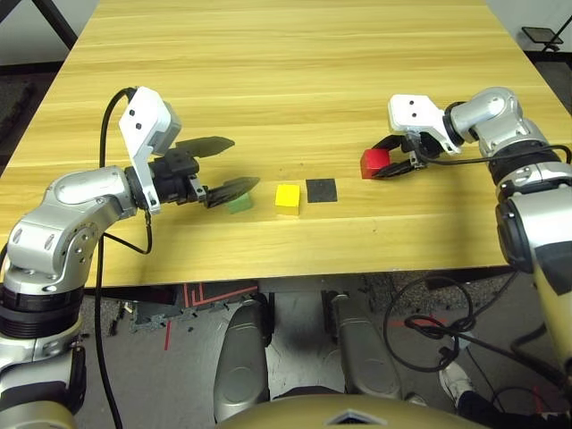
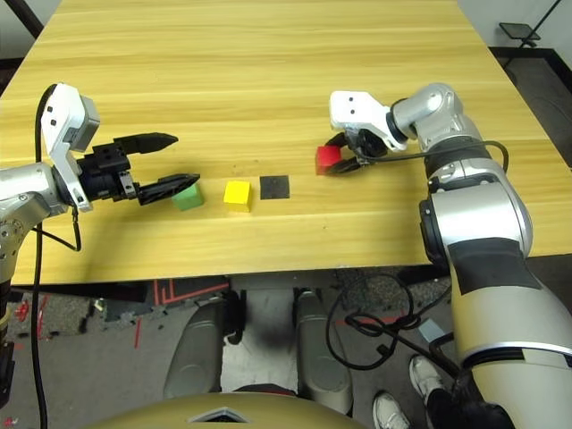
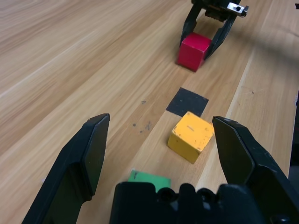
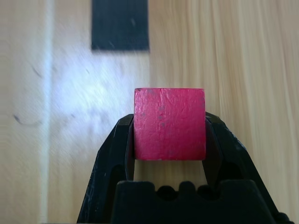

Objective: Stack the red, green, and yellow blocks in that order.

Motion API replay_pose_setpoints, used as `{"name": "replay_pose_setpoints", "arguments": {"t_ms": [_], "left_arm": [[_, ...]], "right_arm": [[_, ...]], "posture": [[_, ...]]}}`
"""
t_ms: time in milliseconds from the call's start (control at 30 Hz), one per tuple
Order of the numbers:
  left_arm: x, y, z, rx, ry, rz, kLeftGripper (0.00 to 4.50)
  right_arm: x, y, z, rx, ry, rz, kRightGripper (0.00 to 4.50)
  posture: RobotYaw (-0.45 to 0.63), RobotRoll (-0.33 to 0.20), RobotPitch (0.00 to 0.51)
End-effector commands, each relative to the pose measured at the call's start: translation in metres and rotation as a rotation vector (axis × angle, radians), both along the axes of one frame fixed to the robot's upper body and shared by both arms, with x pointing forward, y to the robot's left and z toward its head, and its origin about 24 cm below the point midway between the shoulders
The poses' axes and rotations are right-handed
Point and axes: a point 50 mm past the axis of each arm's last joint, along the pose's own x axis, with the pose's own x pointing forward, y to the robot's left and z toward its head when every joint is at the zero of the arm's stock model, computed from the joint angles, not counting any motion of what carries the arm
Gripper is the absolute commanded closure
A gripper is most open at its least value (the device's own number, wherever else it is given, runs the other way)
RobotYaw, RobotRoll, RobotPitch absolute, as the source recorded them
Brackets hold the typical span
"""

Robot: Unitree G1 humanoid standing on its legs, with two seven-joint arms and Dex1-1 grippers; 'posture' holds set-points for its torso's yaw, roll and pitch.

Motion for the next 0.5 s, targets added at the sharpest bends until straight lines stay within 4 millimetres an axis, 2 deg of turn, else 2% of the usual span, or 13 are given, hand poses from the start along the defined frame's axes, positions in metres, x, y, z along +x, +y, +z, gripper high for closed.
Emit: {"name": "replay_pose_setpoints", "arguments": {"t_ms": [33,300,500], "left_arm": [[0.001,-0.003,-0.001,0.013,0.01,-0.012,0.0],[0.011,-0.012,-0.003,0.011,0.015,-0.046,0.0],[0.014,-0.019,-0.006,0.005,0.019,-0.062,0.0]], "right_arm": [[-0.002,0.013,0.007,0.036,0.034,0.074,2.45],[-0.008,0.052,0.002,0.121,0.084,0.153,2.45],[-0.017,0.059,-0.011,0.109,0.108,0.168,2.45]], "posture": [[0.37,-0.052,0.209],[0.35,-0.07,0.219],[0.36,-0.074,0.23]]}}
